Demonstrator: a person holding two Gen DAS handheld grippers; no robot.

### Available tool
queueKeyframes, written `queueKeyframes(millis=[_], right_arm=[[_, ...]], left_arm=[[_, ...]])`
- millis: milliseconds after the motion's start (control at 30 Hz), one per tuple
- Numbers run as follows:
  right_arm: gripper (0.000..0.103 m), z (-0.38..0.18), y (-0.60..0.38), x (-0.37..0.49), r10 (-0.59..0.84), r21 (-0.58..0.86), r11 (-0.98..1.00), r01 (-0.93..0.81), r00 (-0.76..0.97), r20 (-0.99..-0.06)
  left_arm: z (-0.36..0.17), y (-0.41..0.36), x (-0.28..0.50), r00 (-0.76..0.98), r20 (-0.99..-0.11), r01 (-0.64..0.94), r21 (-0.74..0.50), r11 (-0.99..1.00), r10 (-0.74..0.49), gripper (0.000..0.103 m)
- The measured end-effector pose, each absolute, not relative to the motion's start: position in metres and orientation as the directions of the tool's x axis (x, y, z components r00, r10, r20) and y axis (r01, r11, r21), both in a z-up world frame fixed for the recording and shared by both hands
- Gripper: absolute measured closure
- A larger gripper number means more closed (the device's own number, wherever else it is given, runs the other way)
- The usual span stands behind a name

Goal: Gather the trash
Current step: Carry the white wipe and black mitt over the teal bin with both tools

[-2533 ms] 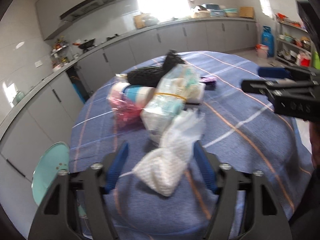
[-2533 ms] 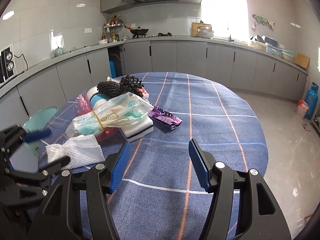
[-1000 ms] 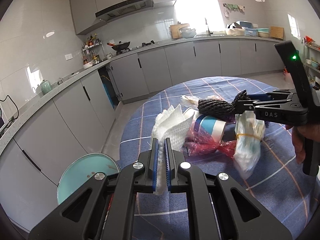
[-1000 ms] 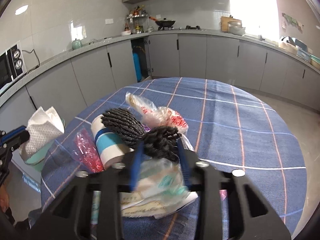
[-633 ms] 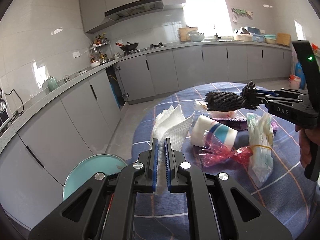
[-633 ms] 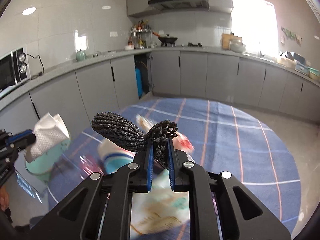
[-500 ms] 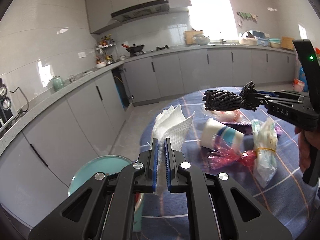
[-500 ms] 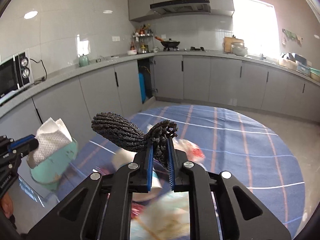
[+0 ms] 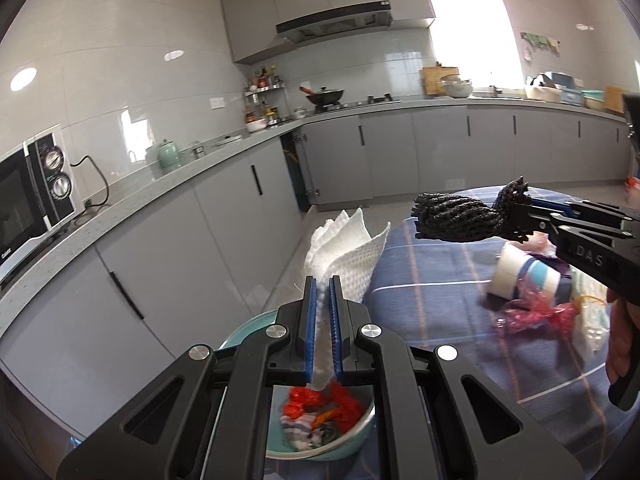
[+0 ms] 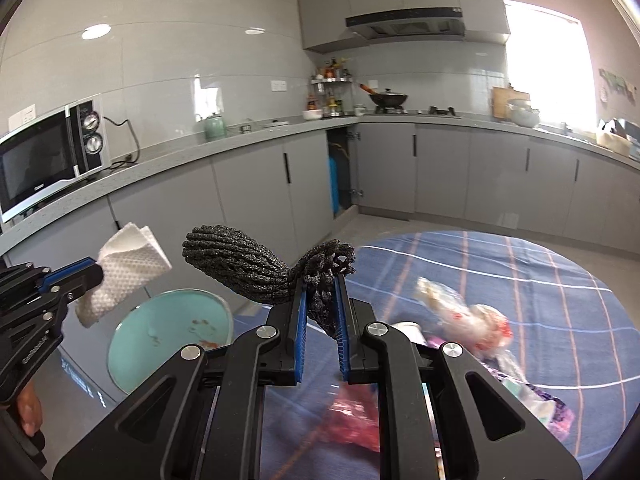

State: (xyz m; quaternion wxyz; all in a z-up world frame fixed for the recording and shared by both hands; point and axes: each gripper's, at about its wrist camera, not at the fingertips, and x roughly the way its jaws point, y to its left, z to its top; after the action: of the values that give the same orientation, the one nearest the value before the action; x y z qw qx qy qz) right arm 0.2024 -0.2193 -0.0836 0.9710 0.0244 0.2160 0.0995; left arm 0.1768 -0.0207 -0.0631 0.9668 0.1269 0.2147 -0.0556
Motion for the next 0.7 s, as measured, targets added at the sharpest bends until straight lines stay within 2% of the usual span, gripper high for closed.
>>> queueKeyframes(millis=[700], right_arm=[[0.089, -0.081, -0.152, 0.223, 0.288, 0.071, 0.956, -0.285, 0.859, -0.423]], left_arm=[[-0.067, 0.046, 0.196, 0.895, -0.441, 0.03, 0.216, 0.976, 0.07, 0.096]])
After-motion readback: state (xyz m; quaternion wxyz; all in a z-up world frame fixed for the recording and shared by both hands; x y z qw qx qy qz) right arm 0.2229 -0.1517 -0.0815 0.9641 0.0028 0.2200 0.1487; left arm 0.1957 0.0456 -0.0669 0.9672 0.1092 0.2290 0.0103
